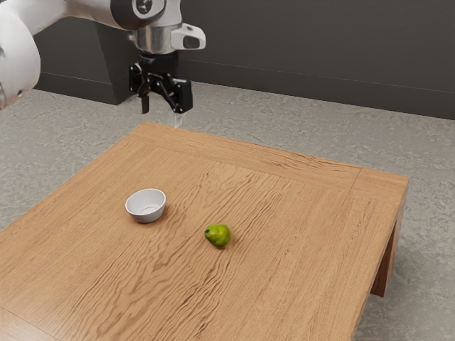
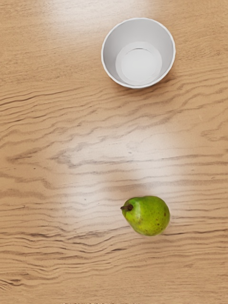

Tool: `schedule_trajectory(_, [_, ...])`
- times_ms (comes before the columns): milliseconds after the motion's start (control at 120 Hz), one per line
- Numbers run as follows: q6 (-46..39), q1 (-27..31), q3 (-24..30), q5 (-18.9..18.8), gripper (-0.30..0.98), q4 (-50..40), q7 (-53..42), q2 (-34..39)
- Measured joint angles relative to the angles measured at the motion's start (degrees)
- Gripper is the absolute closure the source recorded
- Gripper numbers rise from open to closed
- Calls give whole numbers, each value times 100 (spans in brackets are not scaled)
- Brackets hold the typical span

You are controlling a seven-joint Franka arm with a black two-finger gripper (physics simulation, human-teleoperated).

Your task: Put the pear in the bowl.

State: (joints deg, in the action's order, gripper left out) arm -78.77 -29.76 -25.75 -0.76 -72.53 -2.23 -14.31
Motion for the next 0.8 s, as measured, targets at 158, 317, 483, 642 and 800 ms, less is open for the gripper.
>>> schedule_trajectory(158, [-418,0,28,23,0,-82,-34,-75])
schedule_trajectory(317, [-771,-218,104,99,0,-891,-42,245])
schedule_trajectory(483, [-1291,-491,105,291,0,-2122,-7,639])
schedule_trajectory(642, [-2068,-486,147,655,0,-2800,-5,392])
schedule_trajectory(800, [-2740,-404,94,1180,0,-2844,-239,-282])
